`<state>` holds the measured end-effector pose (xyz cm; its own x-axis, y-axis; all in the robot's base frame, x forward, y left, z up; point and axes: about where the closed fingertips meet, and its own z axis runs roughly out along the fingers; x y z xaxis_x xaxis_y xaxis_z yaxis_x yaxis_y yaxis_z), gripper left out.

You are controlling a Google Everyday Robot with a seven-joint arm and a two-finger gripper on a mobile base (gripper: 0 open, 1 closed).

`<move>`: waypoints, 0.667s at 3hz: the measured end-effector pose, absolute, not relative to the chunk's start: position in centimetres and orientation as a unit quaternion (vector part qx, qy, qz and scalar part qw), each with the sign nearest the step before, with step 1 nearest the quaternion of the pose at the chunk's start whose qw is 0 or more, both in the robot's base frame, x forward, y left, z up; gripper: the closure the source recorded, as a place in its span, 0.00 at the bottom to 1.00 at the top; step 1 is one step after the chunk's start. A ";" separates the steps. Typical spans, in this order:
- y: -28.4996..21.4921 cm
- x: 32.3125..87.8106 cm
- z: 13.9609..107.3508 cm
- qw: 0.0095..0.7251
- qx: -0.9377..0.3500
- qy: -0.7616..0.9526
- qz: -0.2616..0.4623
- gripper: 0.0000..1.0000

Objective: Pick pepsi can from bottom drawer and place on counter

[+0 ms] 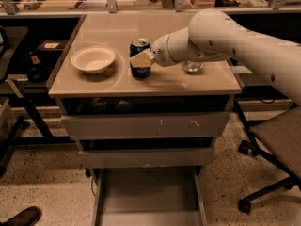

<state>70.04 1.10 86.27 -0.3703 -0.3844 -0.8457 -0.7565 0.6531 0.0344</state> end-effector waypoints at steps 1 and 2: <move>1.1 70.0 86.3 0.433 -0.357 0.799 0.215 0.12; 1.1 70.0 86.3 0.433 -0.357 0.799 0.215 0.00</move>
Offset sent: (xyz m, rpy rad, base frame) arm 0.0000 0.0000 0.0000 0.0000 0.0000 0.0000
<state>70.04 1.11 86.27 -0.3702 -0.3844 -0.8457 -0.7566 0.6530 0.0344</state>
